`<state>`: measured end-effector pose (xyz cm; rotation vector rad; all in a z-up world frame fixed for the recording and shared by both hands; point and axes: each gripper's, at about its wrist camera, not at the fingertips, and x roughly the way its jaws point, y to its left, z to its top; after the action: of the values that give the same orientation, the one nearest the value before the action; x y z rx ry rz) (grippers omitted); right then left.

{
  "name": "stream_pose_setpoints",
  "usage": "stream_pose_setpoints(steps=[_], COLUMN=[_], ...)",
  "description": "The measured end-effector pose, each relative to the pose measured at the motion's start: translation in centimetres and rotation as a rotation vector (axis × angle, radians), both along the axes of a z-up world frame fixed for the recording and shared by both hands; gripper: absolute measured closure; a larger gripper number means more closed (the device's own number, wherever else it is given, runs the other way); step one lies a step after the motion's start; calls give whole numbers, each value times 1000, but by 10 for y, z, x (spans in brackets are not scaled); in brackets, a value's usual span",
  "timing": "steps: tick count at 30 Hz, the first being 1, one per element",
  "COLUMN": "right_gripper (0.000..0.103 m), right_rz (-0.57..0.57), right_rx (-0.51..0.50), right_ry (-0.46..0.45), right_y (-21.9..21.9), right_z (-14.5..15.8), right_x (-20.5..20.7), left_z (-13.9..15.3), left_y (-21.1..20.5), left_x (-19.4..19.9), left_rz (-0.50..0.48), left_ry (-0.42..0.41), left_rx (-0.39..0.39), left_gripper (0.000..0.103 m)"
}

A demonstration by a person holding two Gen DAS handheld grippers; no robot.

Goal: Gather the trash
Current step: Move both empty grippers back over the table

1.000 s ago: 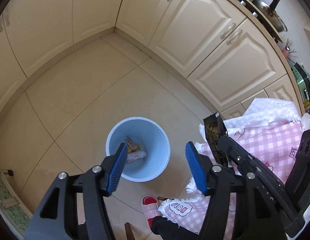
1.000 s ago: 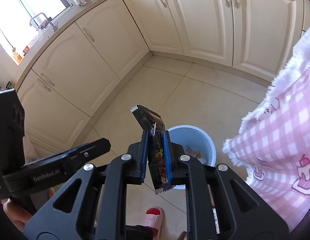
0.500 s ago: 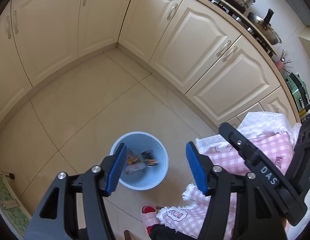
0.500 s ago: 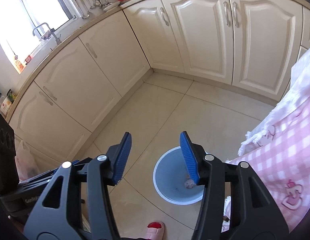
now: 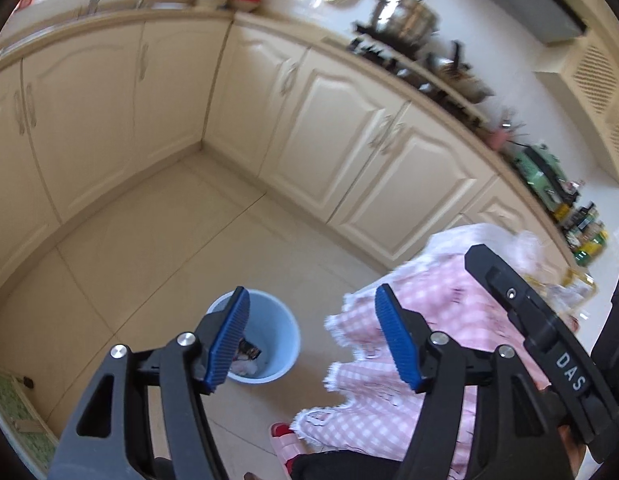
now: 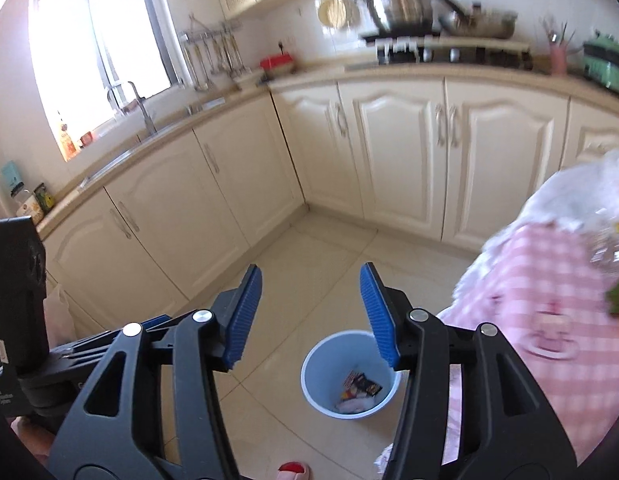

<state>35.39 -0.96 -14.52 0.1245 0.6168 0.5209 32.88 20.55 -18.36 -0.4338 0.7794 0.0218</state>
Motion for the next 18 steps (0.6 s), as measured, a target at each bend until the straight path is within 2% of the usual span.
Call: stream_pose_setpoints(steps=[4, 9, 15, 18], right_gripper=[47, 44, 42, 42], right_rz=[-43, -137, -331, -404], right_rx=[17, 14, -75, -124], right_ry=[-56, -101, -81, -25], right_y=[-43, -110, -204, -242], right_z=[27, 42, 30, 10], right_x=[-32, -66, -90, -89], left_z=[29, 44, 34, 23], left_y=[-44, -109, -194, -222], left_x=[-21, -32, -34, -34], left_rz=[-87, -236, -432, -470], left_ry=[-60, -80, -28, 1], left_rx=[9, 43, 69, 83], left_gripper=[38, 38, 38, 38])
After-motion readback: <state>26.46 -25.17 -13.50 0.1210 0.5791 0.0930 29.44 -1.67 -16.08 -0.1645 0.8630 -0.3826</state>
